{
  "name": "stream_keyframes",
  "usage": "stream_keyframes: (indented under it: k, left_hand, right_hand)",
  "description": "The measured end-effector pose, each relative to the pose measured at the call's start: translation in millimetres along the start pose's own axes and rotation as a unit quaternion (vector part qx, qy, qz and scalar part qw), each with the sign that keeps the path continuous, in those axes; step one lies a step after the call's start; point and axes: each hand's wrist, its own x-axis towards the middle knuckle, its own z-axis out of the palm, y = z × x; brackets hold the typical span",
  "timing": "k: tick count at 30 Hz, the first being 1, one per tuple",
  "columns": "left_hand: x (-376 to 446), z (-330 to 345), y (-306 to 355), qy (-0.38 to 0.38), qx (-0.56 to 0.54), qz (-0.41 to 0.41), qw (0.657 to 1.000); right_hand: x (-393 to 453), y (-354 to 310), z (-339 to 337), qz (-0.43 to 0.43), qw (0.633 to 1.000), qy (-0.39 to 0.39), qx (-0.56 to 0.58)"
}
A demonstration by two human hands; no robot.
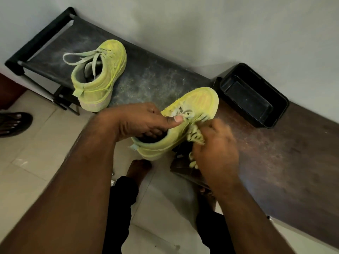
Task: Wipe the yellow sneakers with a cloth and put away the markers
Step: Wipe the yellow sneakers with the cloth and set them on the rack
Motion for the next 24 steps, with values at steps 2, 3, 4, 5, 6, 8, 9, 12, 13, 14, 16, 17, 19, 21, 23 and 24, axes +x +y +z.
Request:
stream_keyframes:
  k: [2,3,4,5,6,8,9,12,13,14,16,17,19,21,23,24]
  left_hand:
    - [0,2,1,-0.014,-0.006,-0.004,1.000]
    - [0,2,1,-0.014,-0.008,-0.007,1.000]
    - [0,2,1,-0.013,-0.007,-0.007,1.000]
    - [0,2,1,-0.011,-0.002,-0.006,1.000]
    - [-1,2,0,-0.010,0.002,-0.002,1.000]
    - [-3,1,0,-0.012,0.005,0.006,1.000]
    - [-4,0,0,-0.017,0.006,0.009,1.000]
    - [-6,-3,0,-0.055,0.037,0.013,0.998]
    - [-6,-4,-1,-0.066,0.049,0.013,0.997]
    - [-6,-5,-2,-0.071,0.058,0.012,0.996]
    - [-5,-5,-5,-0.068,0.061,0.006,0.996]
    - [-5,-5,-6,-0.069,0.061,0.005,0.996]
    - [-4,-5,-7,-0.078,0.062,0.007,0.995]
    - [-2,-6,-8,-0.085,0.069,0.008,0.994]
    - [-1,-8,-9,-0.082,0.070,0.009,0.994]
    - [-1,-8,-9,-0.080,0.068,0.009,0.994]
  right_hand:
    - [11,13,-4,0.066,0.998,0.011,-0.014]
    - [13,15,-5,0.083,0.996,0.018,-0.016]
    - [12,12,-4,0.078,0.997,0.019,-0.010]
    - [8,7,-2,0.053,0.998,0.015,0.004]
    - [2,0,0,0.018,0.999,0.007,0.027]
    - [-7,-10,0,-0.024,0.996,-0.024,0.088]
    - [-7,-8,-2,-0.016,0.992,-0.034,0.118]
    - [7,8,-4,0.069,0.988,0.006,0.135]
    - [9,10,-5,0.087,0.987,0.021,0.132]
    - [9,6,-5,0.090,0.986,0.021,0.141]
    - [3,-5,-4,0.070,0.977,-0.018,0.200]
    - [1,-9,-5,0.064,0.967,-0.037,0.243]
    - [2,-8,-7,0.101,0.946,-0.046,0.305]
    - [6,-1,-8,0.138,0.941,-0.011,0.308]
    - [6,-4,-9,0.114,0.951,-0.004,0.287]
    - [5,-7,-8,0.094,0.948,-0.028,0.303]
